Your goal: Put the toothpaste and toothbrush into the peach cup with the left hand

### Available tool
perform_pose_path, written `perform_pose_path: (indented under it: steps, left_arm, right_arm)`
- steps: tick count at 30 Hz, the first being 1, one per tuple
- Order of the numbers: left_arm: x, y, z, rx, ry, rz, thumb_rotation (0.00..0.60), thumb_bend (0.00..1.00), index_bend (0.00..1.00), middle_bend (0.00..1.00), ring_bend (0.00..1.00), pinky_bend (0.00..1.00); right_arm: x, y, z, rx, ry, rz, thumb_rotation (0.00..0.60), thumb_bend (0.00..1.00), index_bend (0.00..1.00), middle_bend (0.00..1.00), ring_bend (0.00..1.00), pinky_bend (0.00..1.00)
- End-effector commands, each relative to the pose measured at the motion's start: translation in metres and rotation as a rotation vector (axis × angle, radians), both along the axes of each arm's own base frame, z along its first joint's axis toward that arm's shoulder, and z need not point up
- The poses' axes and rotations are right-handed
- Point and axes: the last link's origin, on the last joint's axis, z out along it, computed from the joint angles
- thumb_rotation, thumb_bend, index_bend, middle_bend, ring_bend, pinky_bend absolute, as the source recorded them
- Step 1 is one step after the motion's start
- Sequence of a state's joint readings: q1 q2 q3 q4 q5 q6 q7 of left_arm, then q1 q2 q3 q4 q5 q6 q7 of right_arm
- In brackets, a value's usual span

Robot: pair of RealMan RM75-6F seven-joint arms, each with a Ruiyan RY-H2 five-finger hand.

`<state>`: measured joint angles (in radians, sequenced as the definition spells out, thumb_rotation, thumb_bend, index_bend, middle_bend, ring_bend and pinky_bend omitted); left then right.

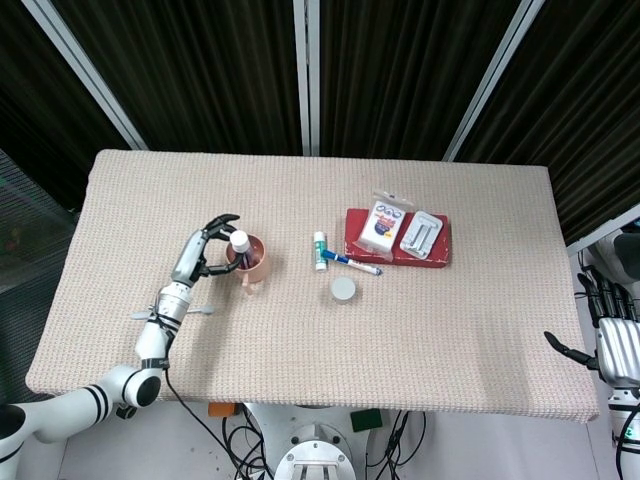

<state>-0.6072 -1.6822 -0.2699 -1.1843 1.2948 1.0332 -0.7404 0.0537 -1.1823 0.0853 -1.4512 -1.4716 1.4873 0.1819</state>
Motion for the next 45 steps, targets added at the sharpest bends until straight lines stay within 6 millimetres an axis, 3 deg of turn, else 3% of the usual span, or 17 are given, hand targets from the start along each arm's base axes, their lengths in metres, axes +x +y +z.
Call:
perform_pose_path:
  steps: [1,10,20,26,32,36,40,45]
  left_arm:
    - [-0.003,-0.001,-0.001,-0.006,-0.002,0.001,0.6,0.37,0.54,0.17,0.12,0.3]
    - [-0.009,-0.006,-0.002,-0.013,0.013,-0.023,0.6,0.37,0.28,0.17,0.12,0.3]
    - [-0.012,-0.008,0.004,-0.023,-0.022,-0.023,0.6,0.34,0.23,0.17,0.12,0.3]
    - [-0.014,-0.009,0.031,0.085,-0.018,-0.045,0.6,0.31,0.2,0.17,0.12,0.3]
    - [-0.047,-0.02,0.067,0.159,0.269,-0.03,0.6,0.3,0.22,0.14,0.12,0.3]
    - [-0.068,-0.045,0.086,0.144,0.568,-0.046,0.6,0.29,0.28,0.15,0.12,0.3]
    - [-0.077,-0.082,0.086,0.017,0.876,-0.091,0.6,0.29,0.3,0.15,0.1,0.26]
    - [-0.074,-0.109,0.071,-0.046,0.978,-0.098,0.6,0.29,0.3,0.15,0.1,0.26]
  right_arm:
    - [0.0,0.0,0.0,0.004,0.0,0.001,0.497,0.37,0.0,0.0,0.0,0.0]
    - [0.001,0.0,0.001,-0.003,-0.001,0.005,0.498,0.35,0.0,0.0,0.0,0.0]
    - [0.004,-0.002,0.002,-0.007,-0.002,0.016,0.498,0.35,0.0,0.0,0.0,0.0]
    - [0.006,-0.002,0.006,-0.023,-0.003,0.023,0.497,0.35,0.0,0.0,0.0,0.0]
    - [0.008,-0.001,0.012,-0.051,-0.014,0.042,0.499,0.35,0.0,0.0,0.0,0.0]
    - [0.008,-0.001,0.014,-0.058,-0.021,0.046,0.497,0.35,0.0,0.0,0.0,0.0]
    - [0.008,-0.002,0.014,-0.068,-0.026,0.048,0.499,0.35,0.0,0.0,0.0,0.0]
    - [0.012,-0.003,0.02,-0.089,-0.039,0.081,0.497,0.35,0.0,0.0,0.0,0.0]
